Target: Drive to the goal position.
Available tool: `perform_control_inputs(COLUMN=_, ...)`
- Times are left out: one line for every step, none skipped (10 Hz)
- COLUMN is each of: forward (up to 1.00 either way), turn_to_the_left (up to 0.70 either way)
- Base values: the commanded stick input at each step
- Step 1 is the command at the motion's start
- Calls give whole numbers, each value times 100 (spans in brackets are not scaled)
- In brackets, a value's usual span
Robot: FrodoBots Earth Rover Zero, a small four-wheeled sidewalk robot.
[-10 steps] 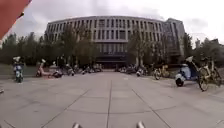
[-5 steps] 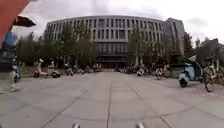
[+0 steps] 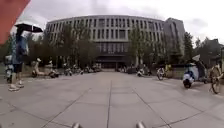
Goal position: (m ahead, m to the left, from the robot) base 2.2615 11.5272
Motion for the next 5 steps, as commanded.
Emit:
perform_control_inputs(forward=45, turn_to_the_left=0)
perform_control_inputs(forward=45, turn_to_the_left=0)
perform_control_inputs(forward=45, turn_to_the_left=0)
perform_control_inputs(forward=45, turn_to_the_left=0)
perform_control_inputs(forward=45, turn_to_the_left=0)
